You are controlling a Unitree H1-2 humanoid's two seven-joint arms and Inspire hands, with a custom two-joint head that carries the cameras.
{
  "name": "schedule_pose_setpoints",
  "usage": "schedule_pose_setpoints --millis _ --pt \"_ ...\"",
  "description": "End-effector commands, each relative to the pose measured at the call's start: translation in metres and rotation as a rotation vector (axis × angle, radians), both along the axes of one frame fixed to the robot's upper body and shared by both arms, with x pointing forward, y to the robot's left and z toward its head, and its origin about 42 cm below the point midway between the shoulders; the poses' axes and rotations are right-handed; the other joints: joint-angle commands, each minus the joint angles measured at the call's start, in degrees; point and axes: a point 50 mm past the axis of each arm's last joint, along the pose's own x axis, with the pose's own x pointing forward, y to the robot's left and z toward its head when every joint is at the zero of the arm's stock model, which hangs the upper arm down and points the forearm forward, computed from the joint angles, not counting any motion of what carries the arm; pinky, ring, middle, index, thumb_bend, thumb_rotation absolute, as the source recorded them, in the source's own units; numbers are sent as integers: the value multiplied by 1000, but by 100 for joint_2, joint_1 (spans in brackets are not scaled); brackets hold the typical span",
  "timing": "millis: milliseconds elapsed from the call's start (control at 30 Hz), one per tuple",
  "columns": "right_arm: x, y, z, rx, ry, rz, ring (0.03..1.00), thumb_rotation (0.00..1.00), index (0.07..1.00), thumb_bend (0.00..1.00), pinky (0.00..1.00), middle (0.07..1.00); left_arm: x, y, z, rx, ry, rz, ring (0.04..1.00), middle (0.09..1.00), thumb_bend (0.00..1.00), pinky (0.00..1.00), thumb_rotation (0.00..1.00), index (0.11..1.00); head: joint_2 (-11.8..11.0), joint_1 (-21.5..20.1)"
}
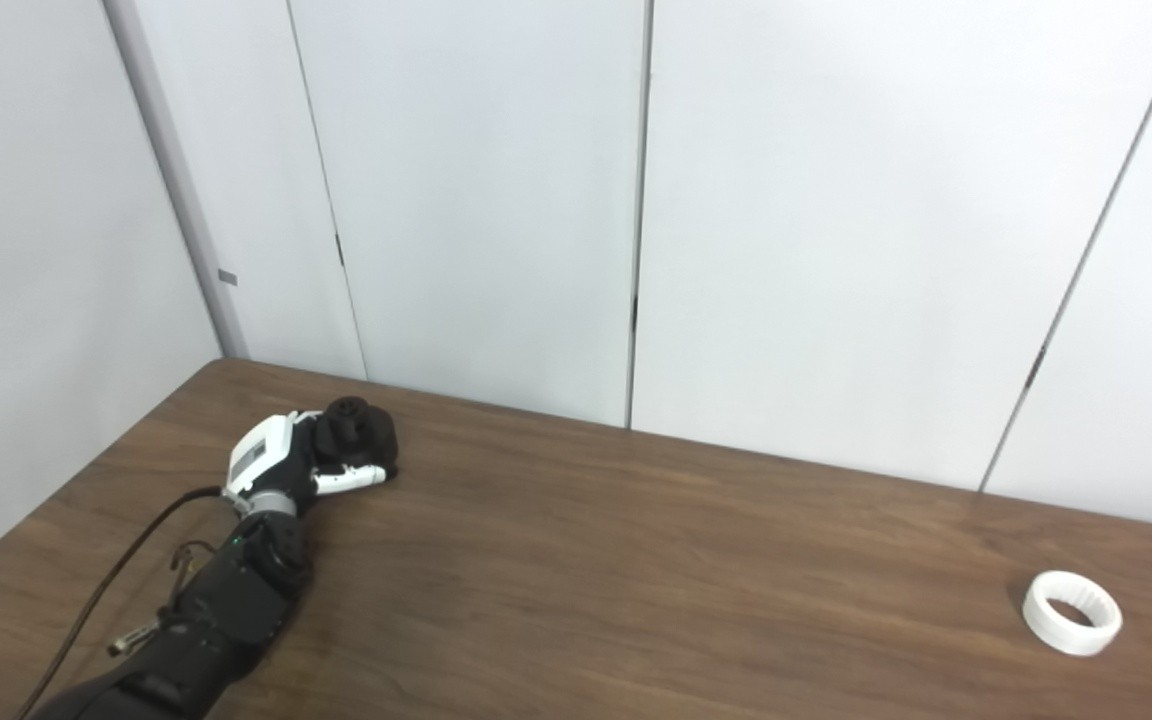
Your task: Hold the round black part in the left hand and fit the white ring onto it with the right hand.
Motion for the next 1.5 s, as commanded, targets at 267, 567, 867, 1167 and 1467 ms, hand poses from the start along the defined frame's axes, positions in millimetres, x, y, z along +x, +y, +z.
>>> schedule_pose_setpoints --millis 267,567,867,1167,1467 --pt "1 0 13 -44 -54 5 942 1000 843 532 996 892 12 -14 4 -56 8 -1 997 944 1000 1000 400 815 7 -2" --pt "0 1 14 -57 -50 -1 946 1000 830 530 1000 883 10 -12 3 -26 8 -7 971 915 957 1000 360 730 -1 6" --pt "0 -1 11 -57 -42 -4 958 1000 819 559 1000 879 7 -14 -2 -66 -86 33 918 810 557 1000 72 496 -22 14" --pt "-1 -1 13 -76 -36 -4 926 1000 826 546 1000 871 6 -13 -2 -38 -107 25 911 793 523 1000 54 485 -44 -14" --pt "-1 0 15 -77 -31 -3 929 1000 820 556 1000 866 3 -9 -3 -55 -136 11 889 764 523 1000 54 485 24 -124"
